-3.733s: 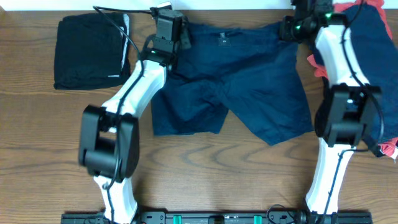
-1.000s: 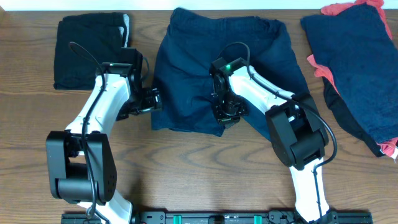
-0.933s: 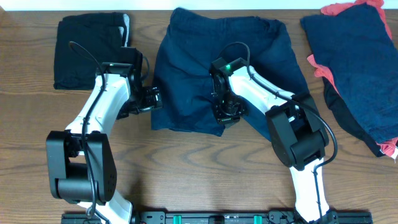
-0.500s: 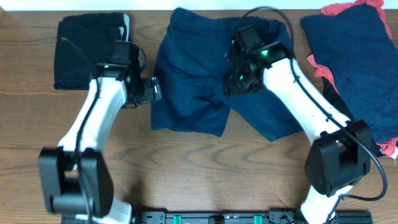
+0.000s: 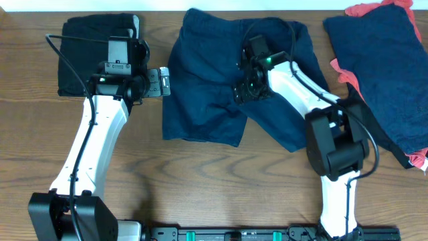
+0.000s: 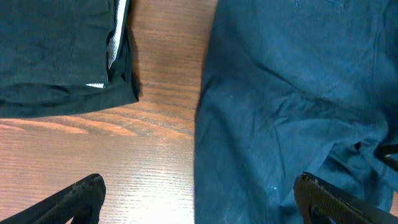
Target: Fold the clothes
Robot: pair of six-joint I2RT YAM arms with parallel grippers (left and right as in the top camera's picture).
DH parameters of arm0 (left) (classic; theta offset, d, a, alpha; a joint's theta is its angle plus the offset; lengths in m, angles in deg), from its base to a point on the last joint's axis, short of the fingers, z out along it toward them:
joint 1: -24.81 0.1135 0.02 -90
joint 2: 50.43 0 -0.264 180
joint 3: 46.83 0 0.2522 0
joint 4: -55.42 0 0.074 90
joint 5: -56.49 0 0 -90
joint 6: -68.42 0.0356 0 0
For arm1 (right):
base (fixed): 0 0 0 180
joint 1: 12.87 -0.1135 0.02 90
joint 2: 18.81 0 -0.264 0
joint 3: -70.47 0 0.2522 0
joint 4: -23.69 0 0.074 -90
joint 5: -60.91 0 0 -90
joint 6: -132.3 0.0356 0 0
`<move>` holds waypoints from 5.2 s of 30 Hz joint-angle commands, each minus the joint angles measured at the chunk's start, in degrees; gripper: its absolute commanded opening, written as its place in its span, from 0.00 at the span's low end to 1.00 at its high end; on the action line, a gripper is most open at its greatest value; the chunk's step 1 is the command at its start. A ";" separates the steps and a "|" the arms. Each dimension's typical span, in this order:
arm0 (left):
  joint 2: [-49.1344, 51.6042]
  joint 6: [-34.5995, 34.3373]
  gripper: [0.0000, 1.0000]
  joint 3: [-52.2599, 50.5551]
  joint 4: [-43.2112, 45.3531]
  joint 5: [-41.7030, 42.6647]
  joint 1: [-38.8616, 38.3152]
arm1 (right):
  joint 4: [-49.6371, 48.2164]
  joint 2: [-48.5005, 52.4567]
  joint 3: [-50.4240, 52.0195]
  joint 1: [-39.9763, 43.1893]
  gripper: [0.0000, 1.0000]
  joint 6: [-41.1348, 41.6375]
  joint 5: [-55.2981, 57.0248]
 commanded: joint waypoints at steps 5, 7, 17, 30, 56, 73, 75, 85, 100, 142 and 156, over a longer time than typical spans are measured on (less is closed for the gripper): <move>0.37 2.71 0.98 0.20 0.79 0.37 -0.04 | 3.67 4.50 0.11 1.68 0.88 -1.81 10.73; 0.37 2.69 0.98 0.20 1.22 0.35 -0.07 | 3.45 5.31 0.11 3.08 0.89 -3.45 12.83; 0.42 3.52 0.98 0.17 2.36 0.37 -0.07 | -14.05 11.21 0.11 12.96 0.99 -25.57 15.04; 0.42 9.99 0.98 0.13 3.32 -0.33 0.11 | 7.52 -3.26 -15.39 13.11 0.99 -20.41 -7.21; 0.20 9.94 0.98 0.15 11.13 -5.88 12.98 | -4.52 9.53 -15.58 -5.64 0.99 -13.68 -2.34; 0.57 10.80 0.98 0.15 12.50 -7.85 13.09 | 18.40 10.01 -15.58 -9.35 0.99 -23.78 -8.74; 0.57 10.80 0.98 0.13 12.44 -7.85 13.09 | 21.73 10.01 -15.58 -10.29 0.99 -23.76 -8.98; 0.57 10.56 0.98 0.13 8.02 -7.78 13.07 | 34.07 8.66 -15.61 -14.53 0.99 -23.74 -15.85; 5.95 17.46 0.98 -0.04 10.21 14.08 8.39 | 24.17 -15.85 -15.98 4.07 0.99 -13.88 -16.96; 39.12 2.73 0.06 16.44 23.50 22.71 1.55 | 26.14 -17.55 -15.93 8.13 0.81 -13.84 -13.97; 25.66 -6.45 0.06 16.44 -12.04 6.40 7.34 | 16.61 -17.42 -11.04 8.13 0.81 -7.13 -8.35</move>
